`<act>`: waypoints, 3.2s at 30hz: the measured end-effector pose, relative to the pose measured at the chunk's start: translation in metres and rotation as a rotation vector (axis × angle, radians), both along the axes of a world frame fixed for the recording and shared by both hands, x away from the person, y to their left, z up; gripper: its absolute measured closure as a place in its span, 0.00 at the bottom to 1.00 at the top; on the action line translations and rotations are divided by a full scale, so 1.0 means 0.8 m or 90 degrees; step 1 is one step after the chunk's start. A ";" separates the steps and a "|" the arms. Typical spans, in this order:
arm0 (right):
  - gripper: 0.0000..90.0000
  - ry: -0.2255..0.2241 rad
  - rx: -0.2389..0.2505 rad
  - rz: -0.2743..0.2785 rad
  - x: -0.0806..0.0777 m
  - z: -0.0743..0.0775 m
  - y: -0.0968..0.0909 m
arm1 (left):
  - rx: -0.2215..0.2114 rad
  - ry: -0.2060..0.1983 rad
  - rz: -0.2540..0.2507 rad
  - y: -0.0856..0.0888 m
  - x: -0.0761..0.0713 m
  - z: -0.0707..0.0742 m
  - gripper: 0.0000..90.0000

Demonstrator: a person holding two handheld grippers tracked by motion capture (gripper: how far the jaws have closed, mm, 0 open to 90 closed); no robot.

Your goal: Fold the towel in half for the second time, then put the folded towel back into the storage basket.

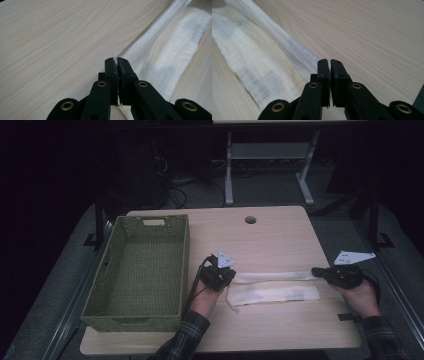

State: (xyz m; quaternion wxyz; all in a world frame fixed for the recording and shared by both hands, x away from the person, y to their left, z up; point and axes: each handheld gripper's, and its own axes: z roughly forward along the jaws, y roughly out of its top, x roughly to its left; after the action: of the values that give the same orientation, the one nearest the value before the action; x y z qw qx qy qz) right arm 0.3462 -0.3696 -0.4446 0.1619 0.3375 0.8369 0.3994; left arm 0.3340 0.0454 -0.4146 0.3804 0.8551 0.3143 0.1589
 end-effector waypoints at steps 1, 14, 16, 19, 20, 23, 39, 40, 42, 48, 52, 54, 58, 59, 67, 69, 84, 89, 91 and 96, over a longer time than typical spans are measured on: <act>0.96 0.000 -0.001 0.002 -0.002 -0.001 0.000 | -0.001 0.001 -0.001 0.000 -0.002 -0.001 0.97; 0.96 0.007 -0.007 0.023 -0.035 -0.007 -0.005 | 0.016 0.014 -0.034 -0.001 -0.027 -0.010 0.97; 0.96 0.009 -0.006 0.028 -0.039 -0.007 -0.006 | 0.017 0.015 -0.037 -0.001 -0.030 -0.012 0.97; 0.96 0.014 -0.009 0.029 -0.045 -0.011 -0.006 | 0.022 0.020 -0.044 -0.002 -0.034 -0.015 0.97; 0.95 0.017 -0.011 0.030 -0.048 -0.011 -0.006 | 0.025 0.021 -0.047 -0.003 -0.035 -0.016 0.97; 0.95 0.022 -0.007 0.031 -0.053 -0.014 -0.008 | 0.031 0.034 -0.053 -0.004 -0.038 -0.022 0.97; 0.84 0.047 0.022 0.033 -0.080 -0.011 -0.020 | 0.013 0.056 -0.070 0.004 -0.059 -0.017 0.83; 0.84 0.041 0.027 0.032 -0.080 -0.008 -0.020 | 0.005 0.055 -0.069 0.004 -0.059 -0.014 0.83; 0.90 0.032 0.030 0.029 -0.079 -0.003 -0.019 | 0.000 0.051 -0.071 0.004 -0.056 -0.011 0.86; 0.99 0.048 0.012 0.045 -0.067 -0.013 -0.006 | 0.024 0.075 -0.087 -0.009 -0.048 -0.024 0.95; 0.99 0.070 -0.012 0.055 -0.067 -0.025 -0.001 | 0.046 0.093 -0.091 -0.014 -0.044 -0.038 0.96; 1.00 0.078 -0.015 0.054 -0.068 -0.029 -0.002 | 0.061 0.095 -0.090 -0.014 -0.043 -0.045 0.96; 0.99 0.078 -0.012 0.057 -0.067 -0.030 -0.004 | 0.069 0.099 -0.091 -0.014 -0.041 -0.048 0.97; 0.98 0.075 -0.013 0.056 -0.068 -0.029 -0.003 | 0.062 0.097 -0.088 -0.015 -0.043 -0.047 0.96; 0.99 0.076 0.015 0.079 -0.082 -0.020 0.012 | 0.022 0.080 -0.079 -0.007 -0.039 -0.032 0.77; 1.00 0.083 0.004 0.089 -0.084 -0.024 0.019 | 0.014 0.082 -0.077 -0.004 -0.038 -0.031 0.71; 1.00 0.079 -0.042 0.068 -0.044 -0.033 0.031 | -0.002 0.068 -0.061 0.002 -0.033 -0.028 0.57; 1.00 0.073 -0.047 0.063 -0.027 -0.033 0.035 | -0.003 0.064 -0.059 0.003 -0.033 -0.027 0.55; 1.00 0.070 -0.050 0.060 -0.018 -0.033 0.038 | -0.002 0.061 -0.057 0.003 -0.033 -0.027 0.54; 1.00 0.072 -0.043 0.054 0.007 -0.031 0.046 | -0.003 0.058 -0.055 0.003 -0.033 -0.027 0.50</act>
State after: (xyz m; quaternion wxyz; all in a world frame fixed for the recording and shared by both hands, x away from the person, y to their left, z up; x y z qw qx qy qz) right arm 0.3515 -0.3326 -0.4695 0.1086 0.3178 0.8712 0.3581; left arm 0.3073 0.0477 -0.4359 0.3739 0.8734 0.2946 0.1024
